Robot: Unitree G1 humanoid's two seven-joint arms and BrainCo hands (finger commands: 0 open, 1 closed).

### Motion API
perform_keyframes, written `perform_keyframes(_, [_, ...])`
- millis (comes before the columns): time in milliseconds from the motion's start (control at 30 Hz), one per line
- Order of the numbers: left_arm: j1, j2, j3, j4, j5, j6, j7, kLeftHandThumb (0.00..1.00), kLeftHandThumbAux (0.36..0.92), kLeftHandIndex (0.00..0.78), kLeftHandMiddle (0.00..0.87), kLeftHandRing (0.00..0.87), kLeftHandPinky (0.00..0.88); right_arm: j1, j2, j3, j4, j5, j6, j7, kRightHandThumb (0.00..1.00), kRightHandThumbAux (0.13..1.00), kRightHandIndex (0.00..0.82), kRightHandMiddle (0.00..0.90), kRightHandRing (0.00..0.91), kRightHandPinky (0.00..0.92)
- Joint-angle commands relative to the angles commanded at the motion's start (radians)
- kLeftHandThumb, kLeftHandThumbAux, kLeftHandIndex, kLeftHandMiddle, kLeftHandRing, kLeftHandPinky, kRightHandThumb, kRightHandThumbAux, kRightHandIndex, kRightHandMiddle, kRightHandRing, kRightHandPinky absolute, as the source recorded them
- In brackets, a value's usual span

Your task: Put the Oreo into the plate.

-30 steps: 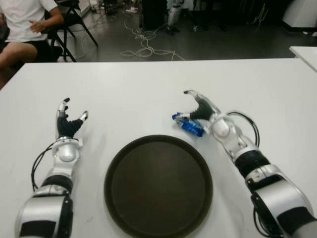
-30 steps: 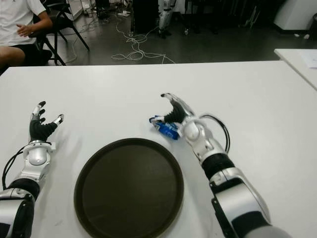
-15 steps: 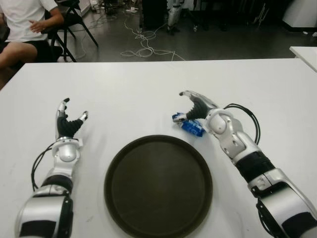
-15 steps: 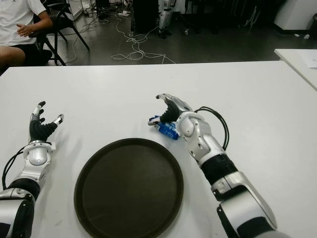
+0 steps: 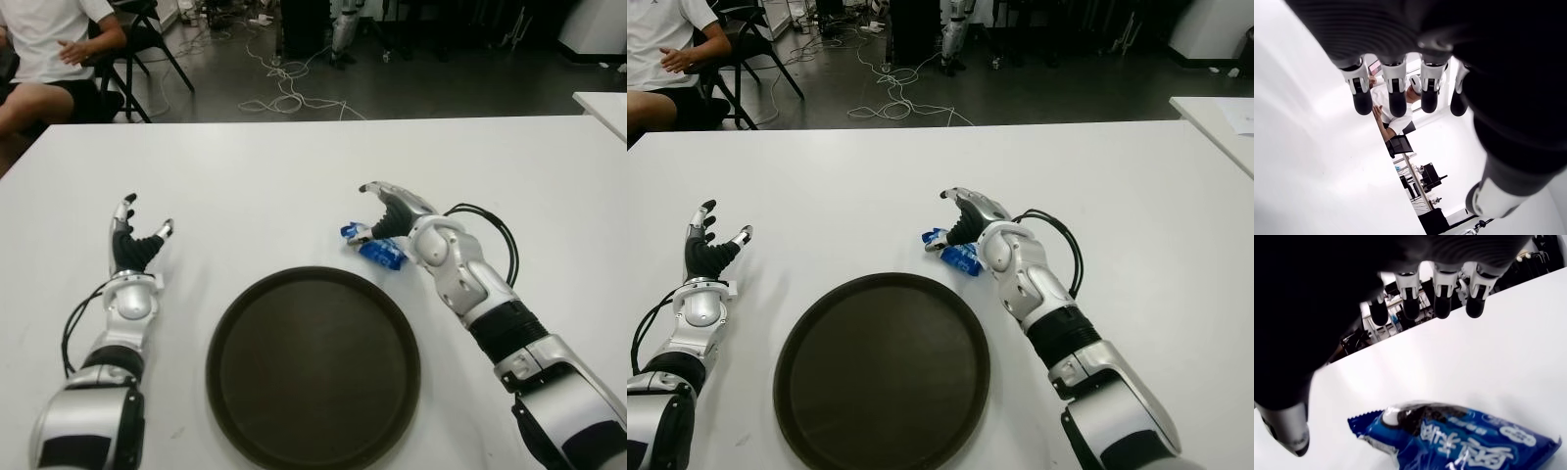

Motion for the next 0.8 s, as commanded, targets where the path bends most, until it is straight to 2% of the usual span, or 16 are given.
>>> perform_keyframes(400, [-0.002,-0.001,0.004,0.000,-0.005,0.005,-0.001,0.000,0.744,0.055,0.071,0.043,0.019,0.027,-0.030,0.029,-0.059,-0.039,0.030,0.039,0.000,0.670,0.000,0.000,0.000,0.031])
perform_keyframes(633, [-0.001,-0.001,0.004,-0.001,-0.003,0.004,0.003,0.000,0.745,0.061,0.086,0.059,0.038,0.031,-0.028,0.037,-0.066,-0.061,0.060,0.034,0.000,0.671,0.000,0.000,0.000,0.048])
perform_keyframes(800, [-0.001,0.000,0.003,0.002,-0.002,0.005,0.004,0.000,0.745,0.064,0.091,0.063,0.043,0.037,-0.026,0.037,-0.064,-0.066,0.070,0.022,0.000,0.635,0.000,0.000,0.000,0.068])
